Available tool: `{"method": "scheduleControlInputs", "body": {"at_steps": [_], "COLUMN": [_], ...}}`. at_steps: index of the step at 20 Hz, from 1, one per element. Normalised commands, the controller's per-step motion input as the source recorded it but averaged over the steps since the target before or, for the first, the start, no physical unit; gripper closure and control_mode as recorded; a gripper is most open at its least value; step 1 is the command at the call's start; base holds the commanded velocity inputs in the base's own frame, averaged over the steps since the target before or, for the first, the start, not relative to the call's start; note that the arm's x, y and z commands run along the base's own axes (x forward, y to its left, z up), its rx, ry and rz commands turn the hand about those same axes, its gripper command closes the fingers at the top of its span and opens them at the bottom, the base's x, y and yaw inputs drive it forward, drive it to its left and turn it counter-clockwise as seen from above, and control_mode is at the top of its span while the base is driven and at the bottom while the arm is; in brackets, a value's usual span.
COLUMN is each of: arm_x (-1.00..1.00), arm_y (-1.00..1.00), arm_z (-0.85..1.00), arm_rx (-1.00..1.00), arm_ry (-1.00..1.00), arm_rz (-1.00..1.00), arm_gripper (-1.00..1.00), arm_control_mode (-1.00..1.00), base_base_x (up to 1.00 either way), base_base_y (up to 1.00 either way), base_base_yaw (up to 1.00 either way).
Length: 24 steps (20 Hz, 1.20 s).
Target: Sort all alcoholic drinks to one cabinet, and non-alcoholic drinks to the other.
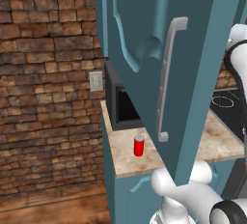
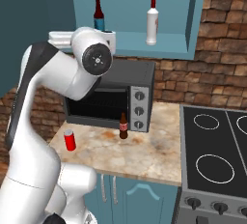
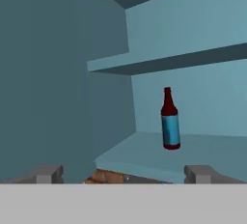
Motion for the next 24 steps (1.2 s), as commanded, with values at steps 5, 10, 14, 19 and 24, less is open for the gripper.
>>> {"method": "scheduleControlInputs", "body": {"at_steps": [5,10,14,19,24], "arm_x": [-0.66,-0.54,-0.39,-0.13,0.01], "arm_y": [-0.11,-0.04,-0.01,0.00,-0.03], "arm_z": [-0.29,-0.36,-0.41,-0.42,-0.47], "arm_rx": [0.00,0.00,0.00,0.00,0.00], "arm_ry": [0.02,0.01,0.01,0.03,0.09], "arm_rz": [0.08,0.01,0.00,0.00,0.00], "arm_gripper": [-1.00,-1.00,-1.00,-1.00,-1.00], "arm_control_mode": [-1.00,-1.00,-1.00,-1.00,-1.00], "base_base_x": [0.00,0.00,0.00,0.00,0.00], "base_base_y": [0.00,0.00,0.00,0.00,0.00], "base_base_yaw": [0.00,0.00,0.00,0.00,0.00]}}
